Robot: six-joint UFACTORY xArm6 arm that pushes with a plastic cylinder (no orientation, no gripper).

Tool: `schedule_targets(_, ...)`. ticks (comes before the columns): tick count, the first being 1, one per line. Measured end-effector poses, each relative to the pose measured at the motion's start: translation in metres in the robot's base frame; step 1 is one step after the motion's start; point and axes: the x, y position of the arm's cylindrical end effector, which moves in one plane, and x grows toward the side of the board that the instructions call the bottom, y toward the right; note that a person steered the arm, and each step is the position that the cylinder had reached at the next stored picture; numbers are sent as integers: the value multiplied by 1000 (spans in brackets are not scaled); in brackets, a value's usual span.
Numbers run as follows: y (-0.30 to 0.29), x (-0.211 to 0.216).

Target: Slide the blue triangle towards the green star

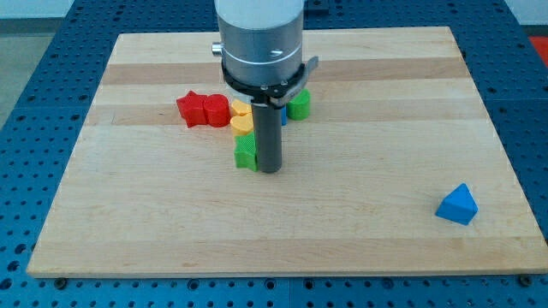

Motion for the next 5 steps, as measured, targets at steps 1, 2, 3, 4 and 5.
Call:
schedule_targets(1, -4, 2)
schedule_targets(2, 25, 21)
schedule_targets(3, 85, 18)
schedule_targets(4, 134, -28)
schedule_targets(5, 190, -81)
